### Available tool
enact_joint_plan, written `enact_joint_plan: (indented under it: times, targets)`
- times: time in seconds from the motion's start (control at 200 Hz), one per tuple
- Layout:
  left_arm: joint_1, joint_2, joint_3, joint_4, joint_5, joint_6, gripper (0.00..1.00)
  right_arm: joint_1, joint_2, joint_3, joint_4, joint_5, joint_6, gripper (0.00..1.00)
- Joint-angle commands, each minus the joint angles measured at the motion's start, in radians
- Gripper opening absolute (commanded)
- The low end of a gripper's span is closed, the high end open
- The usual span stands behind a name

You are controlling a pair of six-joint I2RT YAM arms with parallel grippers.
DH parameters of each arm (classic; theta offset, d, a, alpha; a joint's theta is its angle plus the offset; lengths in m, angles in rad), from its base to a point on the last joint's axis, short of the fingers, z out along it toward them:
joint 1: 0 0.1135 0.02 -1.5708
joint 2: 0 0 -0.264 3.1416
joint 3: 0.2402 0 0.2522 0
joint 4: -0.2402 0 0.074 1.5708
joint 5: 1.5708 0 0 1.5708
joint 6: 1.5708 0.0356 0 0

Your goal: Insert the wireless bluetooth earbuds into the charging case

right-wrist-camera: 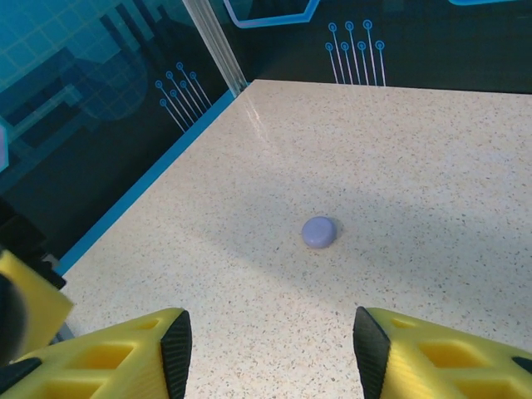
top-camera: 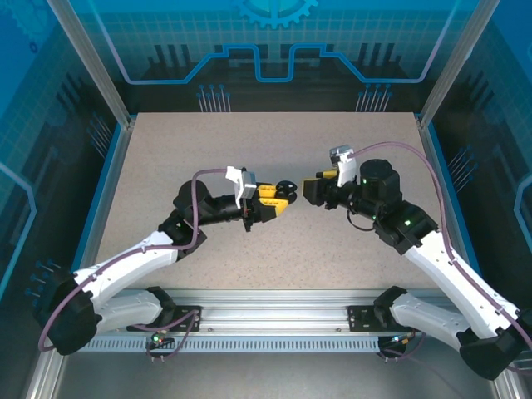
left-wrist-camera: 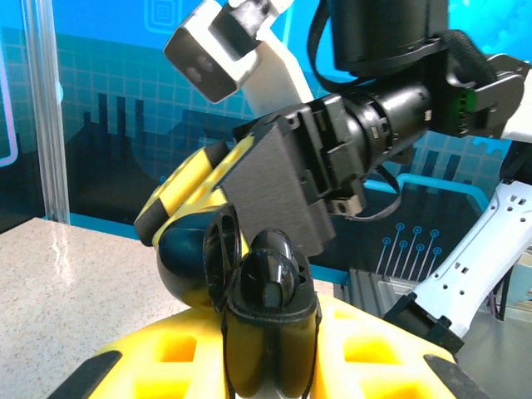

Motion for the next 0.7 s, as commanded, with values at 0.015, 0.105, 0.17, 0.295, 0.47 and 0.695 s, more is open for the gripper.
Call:
enact_joint_plan:
  times: [0.015,0.105,0.17,0.295,0.47,0.695]
  targets:
    - [-0.007,0.015,0.048,0.016,0.06,-0.024,0.04,-0.062,0.016,0.019,-0.01,-0.133,-0.031,0.56]
    - [-0.007,0.03,0.061,0.018,0.083,-0.035,0.04,-0.091,0.033,0.025,-0.007,-0.212,-0.043,0.56]
    - [-0.007,0.042,0.071,0.021,0.098,-0.045,0.04,-0.102,0.045,0.033,-0.009,-0.248,-0.045,0.56]
    - [-0.006,0.065,0.086,0.02,0.11,-0.059,0.04,-0.106,0.055,0.04,0.011,-0.305,-0.043,0.55]
    - [-0.006,0.087,0.098,0.01,0.115,-0.07,0.04,-0.107,0.052,0.041,0.055,-0.367,-0.031,0.55]
    - [-0.004,0.114,0.106,-0.011,0.102,-0.086,0.04,-0.108,0.036,0.031,0.099,-0.393,-0.027,0.54]
